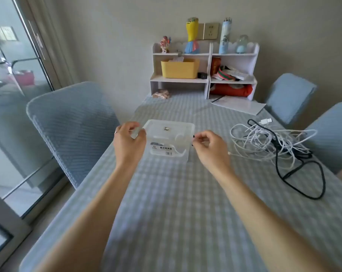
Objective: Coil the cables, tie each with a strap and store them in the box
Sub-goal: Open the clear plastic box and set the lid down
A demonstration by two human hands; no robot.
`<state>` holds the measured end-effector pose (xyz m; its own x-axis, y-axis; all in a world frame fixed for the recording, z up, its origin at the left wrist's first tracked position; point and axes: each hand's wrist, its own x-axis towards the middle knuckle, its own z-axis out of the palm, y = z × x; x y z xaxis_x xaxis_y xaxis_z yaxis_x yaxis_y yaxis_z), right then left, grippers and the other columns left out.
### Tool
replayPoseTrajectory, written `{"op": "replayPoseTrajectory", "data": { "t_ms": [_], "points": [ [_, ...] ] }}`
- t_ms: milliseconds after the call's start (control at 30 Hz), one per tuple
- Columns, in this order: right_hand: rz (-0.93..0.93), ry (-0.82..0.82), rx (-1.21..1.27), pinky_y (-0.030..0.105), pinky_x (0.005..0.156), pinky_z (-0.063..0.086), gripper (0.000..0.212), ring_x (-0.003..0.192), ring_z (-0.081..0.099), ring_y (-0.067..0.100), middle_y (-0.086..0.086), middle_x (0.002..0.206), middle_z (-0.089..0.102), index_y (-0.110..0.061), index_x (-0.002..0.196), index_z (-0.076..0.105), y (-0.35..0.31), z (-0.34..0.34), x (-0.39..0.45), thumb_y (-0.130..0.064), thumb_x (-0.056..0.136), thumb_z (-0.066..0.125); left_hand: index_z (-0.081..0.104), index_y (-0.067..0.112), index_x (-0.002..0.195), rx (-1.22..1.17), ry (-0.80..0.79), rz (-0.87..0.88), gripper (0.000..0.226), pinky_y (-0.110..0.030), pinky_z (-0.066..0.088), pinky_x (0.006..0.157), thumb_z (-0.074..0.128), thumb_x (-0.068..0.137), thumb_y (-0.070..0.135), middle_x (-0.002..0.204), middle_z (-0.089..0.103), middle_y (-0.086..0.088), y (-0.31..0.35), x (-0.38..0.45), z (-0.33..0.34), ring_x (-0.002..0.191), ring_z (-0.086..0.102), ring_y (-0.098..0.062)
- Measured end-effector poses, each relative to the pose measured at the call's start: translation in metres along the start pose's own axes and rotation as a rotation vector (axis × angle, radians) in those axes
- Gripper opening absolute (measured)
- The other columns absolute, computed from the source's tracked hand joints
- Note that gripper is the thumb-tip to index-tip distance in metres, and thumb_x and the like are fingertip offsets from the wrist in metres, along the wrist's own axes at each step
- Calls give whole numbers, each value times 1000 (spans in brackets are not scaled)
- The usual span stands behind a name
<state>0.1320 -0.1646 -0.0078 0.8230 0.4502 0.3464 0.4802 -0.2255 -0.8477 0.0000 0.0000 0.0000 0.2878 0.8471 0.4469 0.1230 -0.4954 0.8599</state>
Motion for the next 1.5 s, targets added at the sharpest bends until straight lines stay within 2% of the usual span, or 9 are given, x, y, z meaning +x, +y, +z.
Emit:
{"op": "replayPoseTrajectory", "data": {
  "t_ms": [133,267,400,533,700,933,1200,1333,1500],
  "points": [
    [79,-66,12,23,75,38,23,92,59,11,-7,96,63,-16,109,65,-6,12,6,-33,93,64,58,18,126,-127,-73,-189,39,-39,51,93,64,88,27,120,62,2,-6,2,9,108,61,-16],
    [40,-114,35,15,61,41,11,79,62,10,-7,87,66,-24,97,62,1,9,17,-32,91,65,65,13,111,-194,-67,-94,23,-30,52,78,68,88,9,101,67,3,-14,-6,12,91,66,-10],
    [104,-88,178,20,72,48,14,82,62,0,-14,89,64,-28,102,60,19,-1,18,-31,90,67,64,12,114,-300,-110,-131,31,-29,53,73,73,85,5,94,66,5,-15,-19,14,75,62,5],
    [58,-113,194,17,72,48,14,77,61,-6,-12,89,66,-35,83,57,23,-4,20,-32,90,68,60,20,123,-146,-132,-83,42,-18,50,74,77,85,17,115,56,9,-11,-30,31,94,60,5],
    [35,-150,169,7,66,39,16,91,59,6,-13,98,61,-35,93,54,20,-11,16,-36,89,70,51,28,137,1,-164,-92,62,-31,42,105,80,83,32,120,48,23,-10,-40,33,129,45,-14],
    [-23,-199,96,23,86,35,36,110,50,12,-12,106,51,-38,105,49,18,-9,17,-41,82,76,60,43,116,-202,-164,-10,43,-29,56,88,77,85,17,104,72,20,-2,-37,21,101,69,-5],
    [-128,-134,57,2,96,25,53,125,42,0,-20,129,49,-24,134,56,17,-10,12,-40,87,72,66,26,124,-90,-86,65,37,-25,46,97,69,88,35,114,68,23,-5,-38,22,112,62,-2],
    [-27,-134,319,20,105,40,47,125,51,-3,-16,134,58,-30,132,57,6,-12,11,-37,88,72,72,18,102,-269,18,-43,12,-16,47,69,69,92,12,75,69,19,9,-34,22,71,62,4],
    [20,-50,466,19,88,51,39,112,63,6,-8,123,64,-25,120,59,2,-18,14,-5,89,69,60,24,122,-470,-59,-267,46,-13,47,75,70,85,-2,85,75,5,16,-24,-2,82,69,-3]
  ]
}}
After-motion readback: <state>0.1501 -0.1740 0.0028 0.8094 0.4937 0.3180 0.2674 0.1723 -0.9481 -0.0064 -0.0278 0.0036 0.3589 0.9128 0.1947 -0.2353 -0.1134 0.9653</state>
